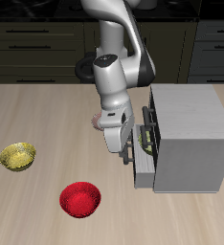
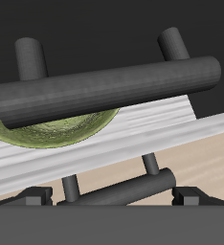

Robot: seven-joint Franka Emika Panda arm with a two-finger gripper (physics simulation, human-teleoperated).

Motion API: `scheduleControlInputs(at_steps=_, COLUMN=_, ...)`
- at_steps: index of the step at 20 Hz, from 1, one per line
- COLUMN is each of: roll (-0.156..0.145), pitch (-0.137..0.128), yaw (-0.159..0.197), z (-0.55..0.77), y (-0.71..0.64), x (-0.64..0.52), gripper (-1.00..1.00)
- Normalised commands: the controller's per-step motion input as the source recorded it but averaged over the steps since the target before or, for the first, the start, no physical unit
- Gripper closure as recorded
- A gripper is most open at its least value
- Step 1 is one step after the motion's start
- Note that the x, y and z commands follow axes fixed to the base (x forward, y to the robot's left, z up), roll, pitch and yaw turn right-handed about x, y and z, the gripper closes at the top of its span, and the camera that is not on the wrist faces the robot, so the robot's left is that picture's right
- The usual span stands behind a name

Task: Place the green bowl in the bottom drawer of the white cabinet and close the drawer

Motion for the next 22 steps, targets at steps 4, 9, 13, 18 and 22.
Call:
scheduleControlInputs(at_steps=4, roll=0.073, pitch=-0.052, yaw=0.015, z=-0.67, y=0.51, x=0.21, gripper=-1.0)
scheduleControlInputs(at_steps=9, roll=0.035, pitch=-0.057, yaw=0.032, z=-0.63, y=0.36, x=0.23, gripper=-1.0)
scheduleControlInputs(at_steps=13, roll=0.129, pitch=-0.057, yaw=0.115, z=-0.68, y=0.68, x=0.21, gripper=-1.0)
scheduleControlInputs(at_steps=18, roll=0.122, pitch=-0.078, yaw=0.013, z=-0.27, y=0.94, x=0.21, gripper=-1.0)
scheduleControlInputs(at_steps=22, roll=0.093, pitch=-0.008, yaw=-0.042, z=-0.11, y=0.93, x=0.28, gripper=-1.0)
